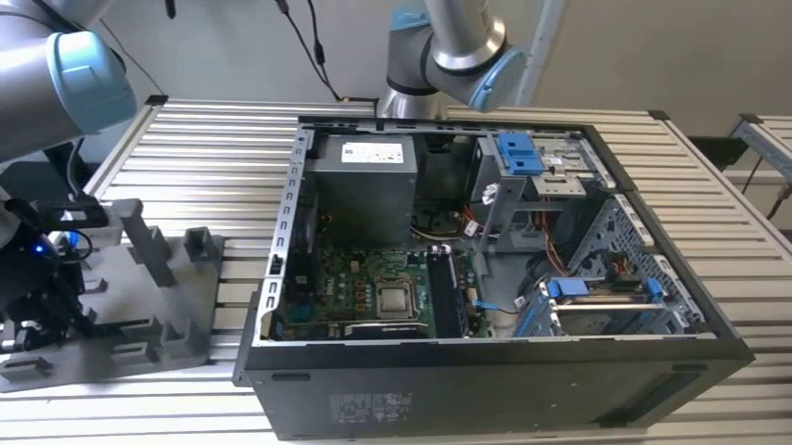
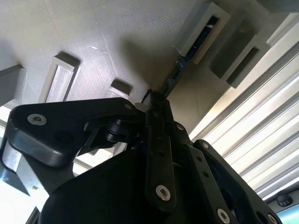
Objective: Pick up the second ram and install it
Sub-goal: 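Pick up the second ram and move it above second insertion slot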
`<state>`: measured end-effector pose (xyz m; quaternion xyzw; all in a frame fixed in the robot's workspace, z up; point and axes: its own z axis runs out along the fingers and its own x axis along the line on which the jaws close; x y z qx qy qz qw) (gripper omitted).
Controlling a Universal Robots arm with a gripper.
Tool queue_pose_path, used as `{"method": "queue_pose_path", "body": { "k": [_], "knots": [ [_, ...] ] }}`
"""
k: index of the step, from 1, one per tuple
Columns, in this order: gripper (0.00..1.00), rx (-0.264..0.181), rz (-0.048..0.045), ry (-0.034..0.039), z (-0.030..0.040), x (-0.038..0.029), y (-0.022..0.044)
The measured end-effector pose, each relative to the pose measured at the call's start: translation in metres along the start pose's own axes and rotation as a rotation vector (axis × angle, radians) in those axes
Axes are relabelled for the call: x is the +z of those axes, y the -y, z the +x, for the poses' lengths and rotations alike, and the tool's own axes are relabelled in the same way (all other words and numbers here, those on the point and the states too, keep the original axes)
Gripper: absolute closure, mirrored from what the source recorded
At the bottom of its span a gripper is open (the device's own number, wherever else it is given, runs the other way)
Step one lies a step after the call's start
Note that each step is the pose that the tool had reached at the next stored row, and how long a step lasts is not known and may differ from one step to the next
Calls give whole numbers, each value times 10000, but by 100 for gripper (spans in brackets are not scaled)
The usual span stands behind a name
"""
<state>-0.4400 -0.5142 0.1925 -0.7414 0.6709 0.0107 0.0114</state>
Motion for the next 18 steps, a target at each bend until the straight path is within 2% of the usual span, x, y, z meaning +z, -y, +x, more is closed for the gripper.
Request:
{"method": "queue_pose_path", "body": {
  "k": [5,7,13,18],
  "knots": [
    [85,0,1,1,0,0,0],
    [85,1,8,5,-1,-27,1],
    [85,1,-3,1,-9,-252,0],
    [86,32,-1,1,-15,-355,1]
  ]
}}
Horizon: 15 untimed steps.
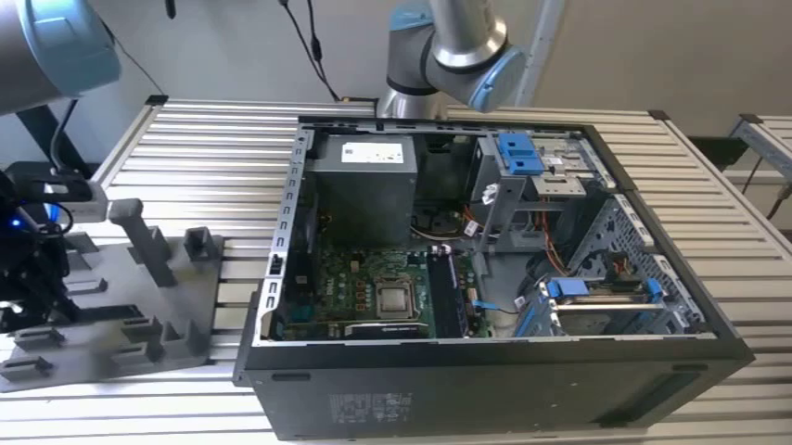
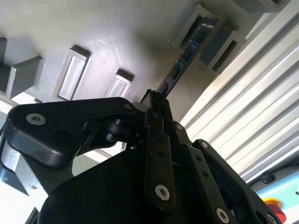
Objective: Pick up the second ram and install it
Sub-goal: 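Pick up the second ram and move it above second insertion slot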
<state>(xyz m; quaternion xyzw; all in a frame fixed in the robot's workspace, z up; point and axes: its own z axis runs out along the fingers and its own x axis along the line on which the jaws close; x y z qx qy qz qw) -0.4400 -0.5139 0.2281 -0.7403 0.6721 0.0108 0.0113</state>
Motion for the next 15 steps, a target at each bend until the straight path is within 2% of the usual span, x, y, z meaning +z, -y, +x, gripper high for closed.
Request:
{"method": "queue_pose_path", "body": {
  "k": [8,11,15],
  "knots": [
    [86,165,6,5,-4,-84,0],
    [86,180,7,4,-34,-107,3],
    [86,181,6,4,-35,-145,3]
  ]
}}
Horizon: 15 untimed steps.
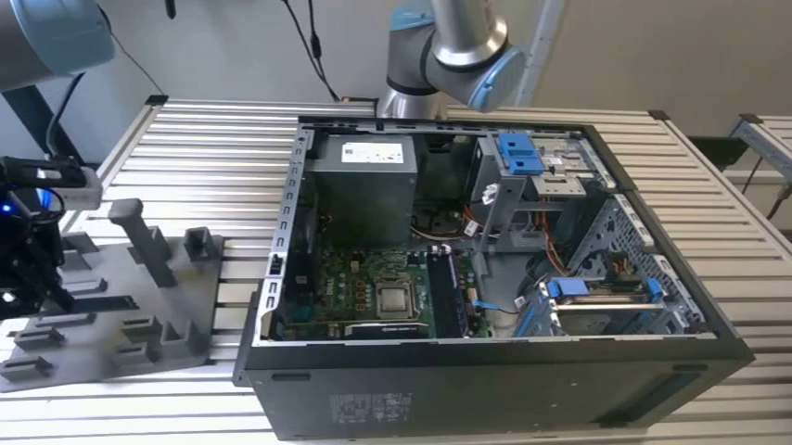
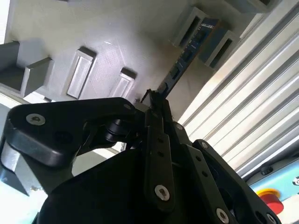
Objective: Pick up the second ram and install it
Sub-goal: 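Pick up the second ram and move it above second insertion slot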
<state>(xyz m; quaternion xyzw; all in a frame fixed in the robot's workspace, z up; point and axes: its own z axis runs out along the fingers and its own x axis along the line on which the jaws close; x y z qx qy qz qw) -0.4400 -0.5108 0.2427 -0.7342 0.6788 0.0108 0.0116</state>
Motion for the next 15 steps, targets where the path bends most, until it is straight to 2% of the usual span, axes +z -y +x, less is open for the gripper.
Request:
{"method": "queue_pose_path", "body": {
  "k": [10,15],
  "knots": [
    [86,21,0,1,-6,-191,0],
    [86,161,10,49,-8,-240,0]
  ]
}}
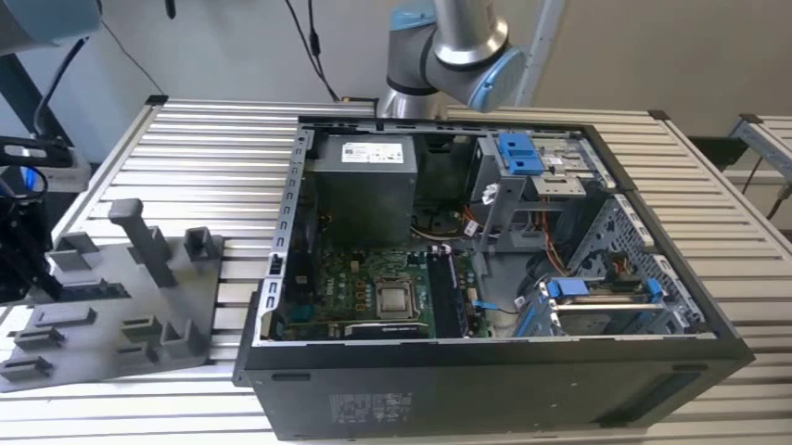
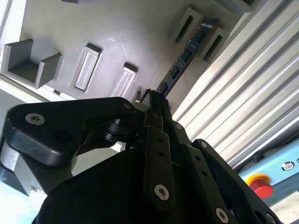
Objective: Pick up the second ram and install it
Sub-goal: 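Pick up the second ram and move it above second insertion slot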
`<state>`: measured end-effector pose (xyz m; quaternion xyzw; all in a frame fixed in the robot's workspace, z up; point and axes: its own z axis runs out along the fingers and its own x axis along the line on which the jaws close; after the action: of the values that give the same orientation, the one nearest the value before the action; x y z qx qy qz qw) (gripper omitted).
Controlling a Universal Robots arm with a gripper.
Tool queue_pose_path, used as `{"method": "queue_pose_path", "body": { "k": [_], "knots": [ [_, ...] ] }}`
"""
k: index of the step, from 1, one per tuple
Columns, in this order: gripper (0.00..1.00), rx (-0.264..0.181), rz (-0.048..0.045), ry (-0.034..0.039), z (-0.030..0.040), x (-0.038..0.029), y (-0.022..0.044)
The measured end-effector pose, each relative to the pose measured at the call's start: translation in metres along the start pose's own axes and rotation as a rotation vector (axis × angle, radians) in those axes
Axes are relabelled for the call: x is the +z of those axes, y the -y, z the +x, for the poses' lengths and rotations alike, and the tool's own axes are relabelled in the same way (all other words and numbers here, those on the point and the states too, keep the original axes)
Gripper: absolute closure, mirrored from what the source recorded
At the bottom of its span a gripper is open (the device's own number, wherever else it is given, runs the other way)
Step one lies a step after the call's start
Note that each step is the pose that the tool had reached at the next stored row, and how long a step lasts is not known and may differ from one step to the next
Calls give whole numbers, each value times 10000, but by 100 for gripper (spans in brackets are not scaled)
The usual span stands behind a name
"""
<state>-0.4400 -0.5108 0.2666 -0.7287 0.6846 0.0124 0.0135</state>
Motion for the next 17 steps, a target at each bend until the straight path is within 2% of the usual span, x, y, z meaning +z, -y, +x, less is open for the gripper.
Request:
{"method": "queue_pose_path", "body": {
  "k": [5,17],
  "knots": [
    [86,130,5,29,-2,-65,0],
    [86,227,8,31,-12,-326,1]
  ]
}}
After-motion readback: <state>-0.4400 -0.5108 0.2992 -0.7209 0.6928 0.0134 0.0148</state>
